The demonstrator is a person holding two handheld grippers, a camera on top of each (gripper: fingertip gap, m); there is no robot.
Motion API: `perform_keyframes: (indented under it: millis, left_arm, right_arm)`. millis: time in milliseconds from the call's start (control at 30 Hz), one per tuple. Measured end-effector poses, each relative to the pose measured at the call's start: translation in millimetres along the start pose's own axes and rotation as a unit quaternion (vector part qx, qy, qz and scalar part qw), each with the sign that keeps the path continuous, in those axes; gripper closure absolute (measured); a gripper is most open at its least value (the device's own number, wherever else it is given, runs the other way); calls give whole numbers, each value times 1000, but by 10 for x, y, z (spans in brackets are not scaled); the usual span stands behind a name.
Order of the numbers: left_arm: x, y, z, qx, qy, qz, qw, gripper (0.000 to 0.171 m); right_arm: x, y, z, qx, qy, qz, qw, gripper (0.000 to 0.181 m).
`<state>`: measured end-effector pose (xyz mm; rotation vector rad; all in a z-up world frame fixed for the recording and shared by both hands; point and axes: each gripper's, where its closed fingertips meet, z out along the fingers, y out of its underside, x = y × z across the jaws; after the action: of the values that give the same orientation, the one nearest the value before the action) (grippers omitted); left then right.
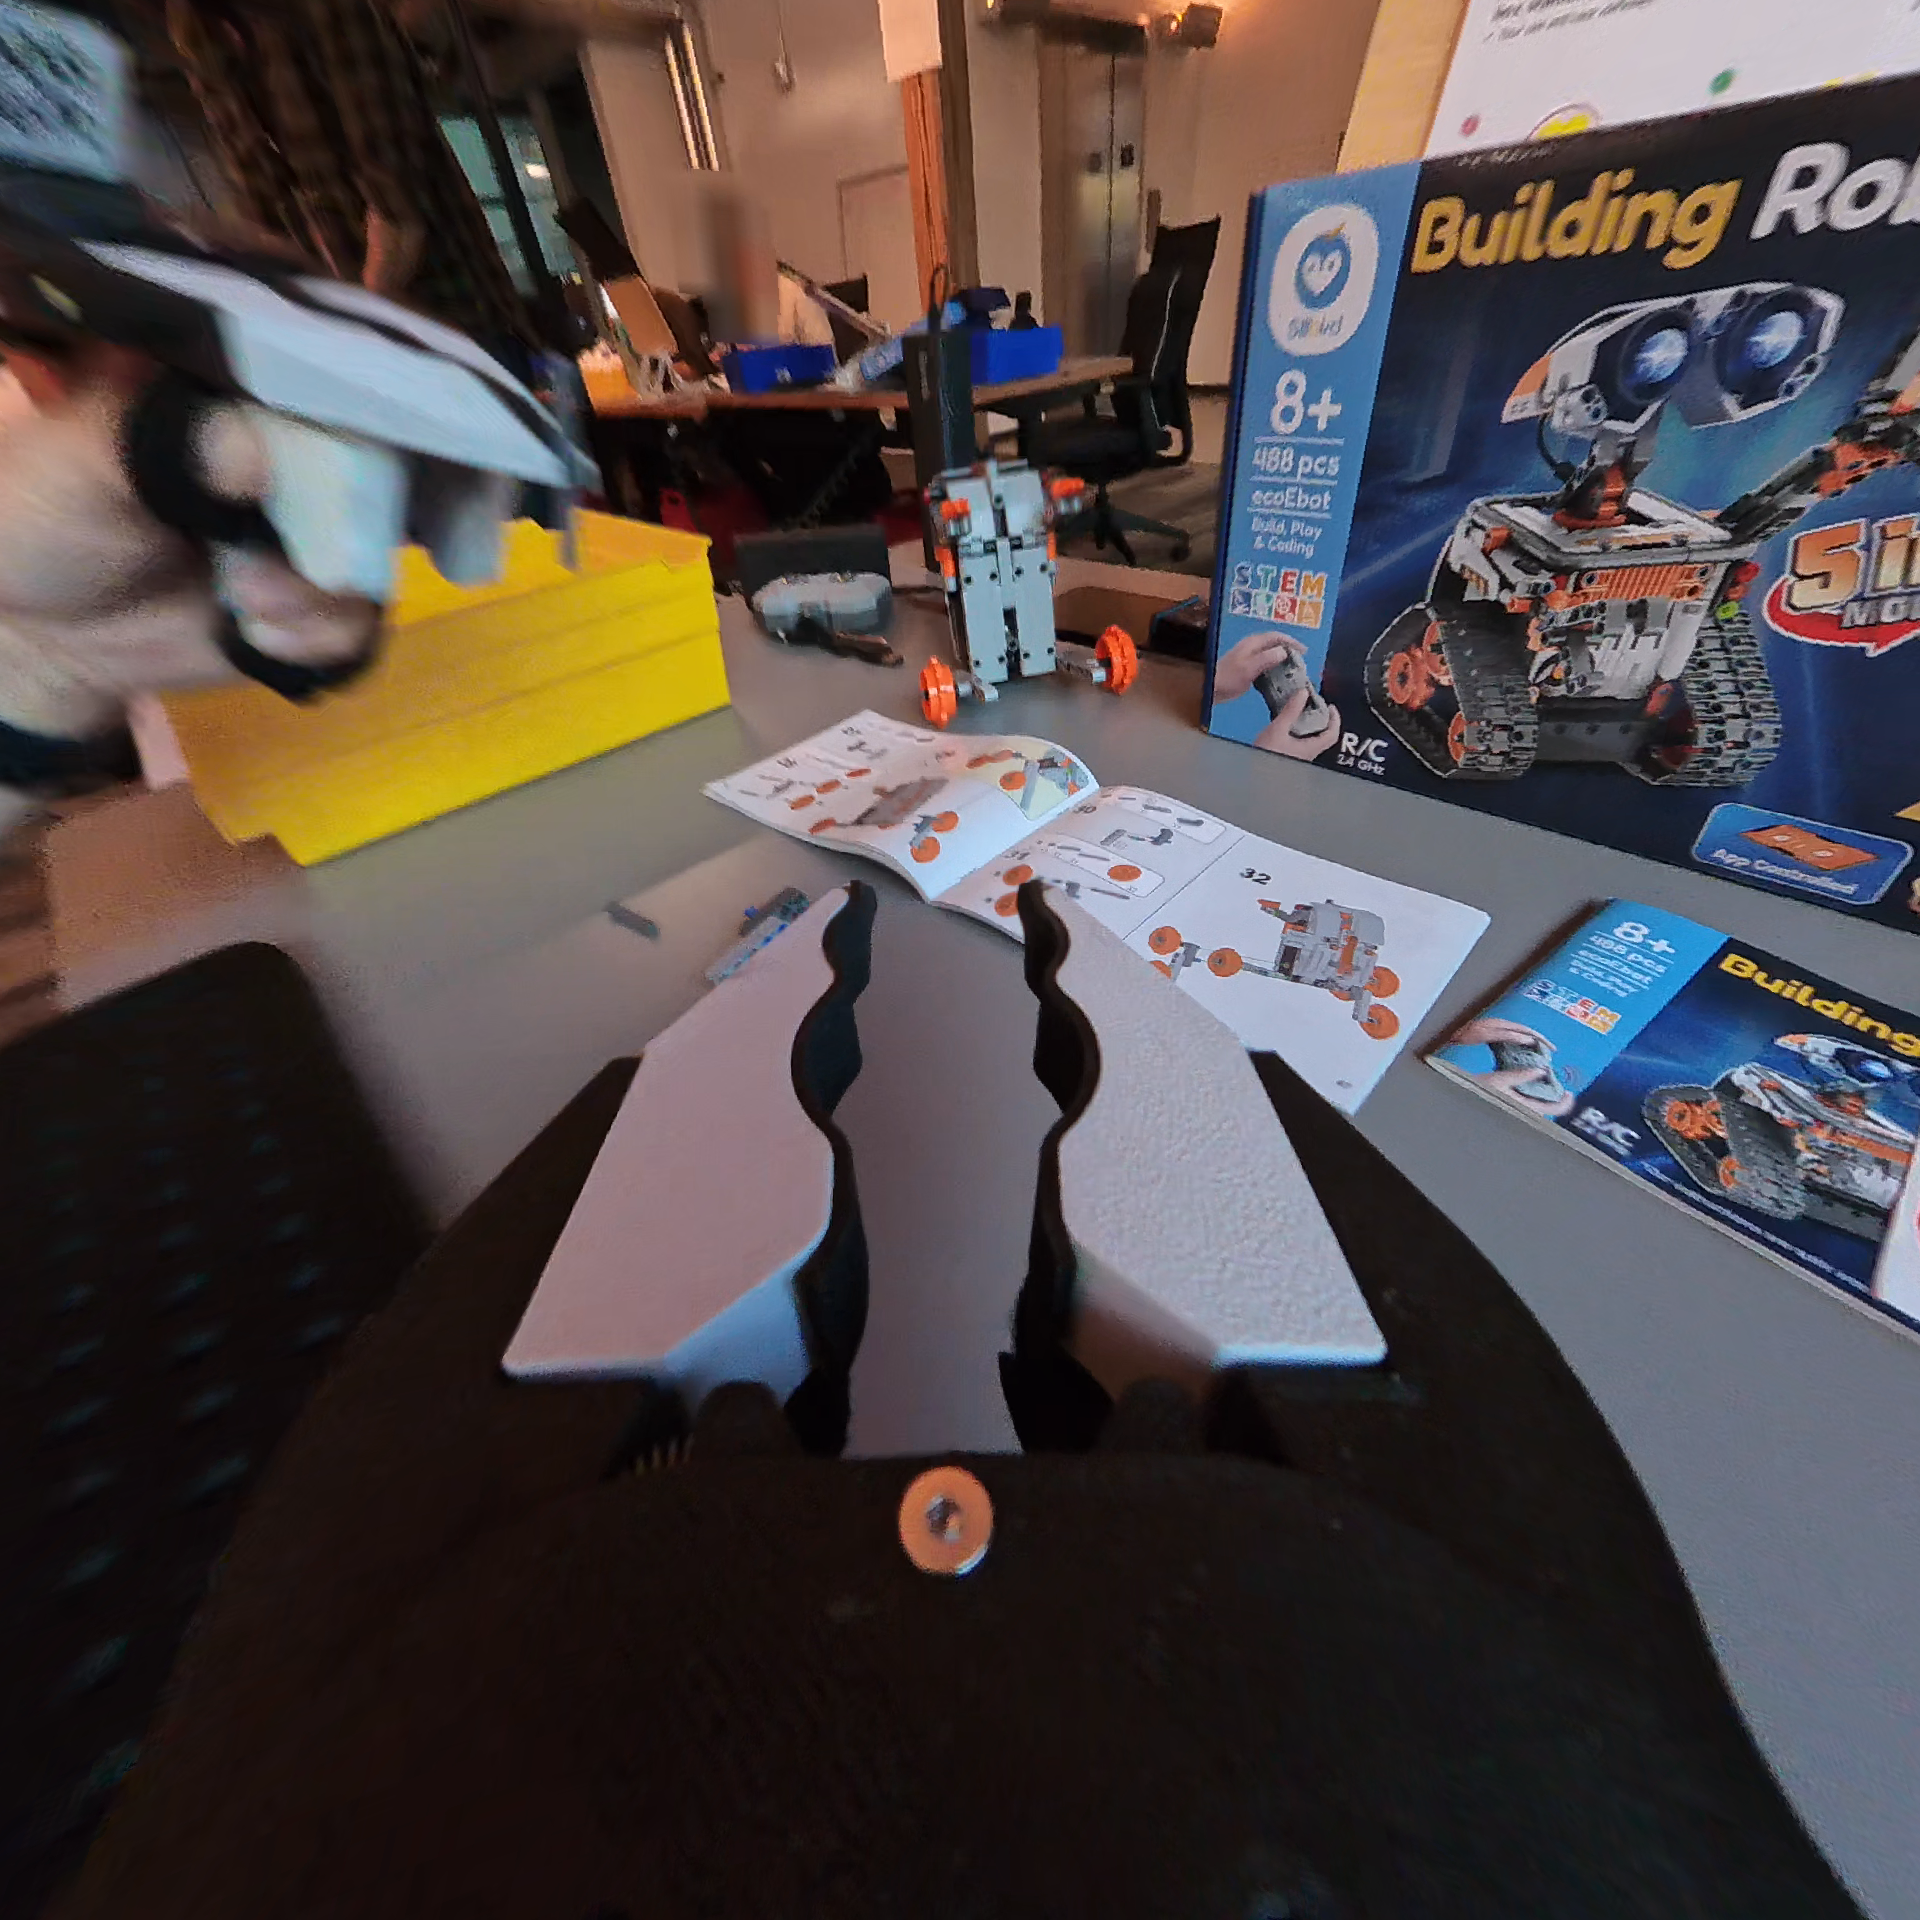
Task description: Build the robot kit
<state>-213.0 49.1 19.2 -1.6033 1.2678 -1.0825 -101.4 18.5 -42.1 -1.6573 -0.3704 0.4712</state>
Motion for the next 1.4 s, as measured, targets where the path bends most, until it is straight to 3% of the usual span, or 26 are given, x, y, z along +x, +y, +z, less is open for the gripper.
perform_keyframes:
  millis: [100,200,367,433,500,600,667,933,1067,1167,1300,1400]
  left_arm:
    - [192,-107,709,37,43,-41,998,171]
    - [307,-150,1292,63,68,-93,991,171]
    - [503,-132,1802,87,109,-159,977,171]
    - [491,-117,1862,89,96,-152,980,171]
    - [461,-87,1873,89,81,-139,983,171]
    - [441,-68,1862,105,78,-135,982,171]
    - [443,-41,1880,102,83,-139,982,171]
    - [267,70,1832,96,80,-149,981,171]
    - [240,21,1755,117,128,-195,965,171]
    - [179,0,1759,117,124,-190,967,145]
    - [237,11,1932,71,114,-129,982,118]
    - [204,46,2022,53,89,-99,990,146]
  right_arm:
    - [46,-180,-291,6,-15,9,1000,140]
    - [216,-307,-507,-8,14,-27,1000,136]
    - [406,-170,-427,-63,43,-69,995,137]
    - [483,-15,-358,-91,52,-72,992,145]
    - [526,-25,-313,-62,59,-62,994,157]
    - [547,67,-195,-69,44,-19,996,158]
    - [525,92,-165,-73,33,-38,996,178]
    - [625,171,-84,-117,8,-37,992,180]
    - [701,226,-107,-142,7,-51,988,180]
    - [743,267,-134,-155,7,-60,986,180]
    - [781,300,-132,-175,8,-84,981,180]
    - [794,294,-129,-183,11,-102,978,180]
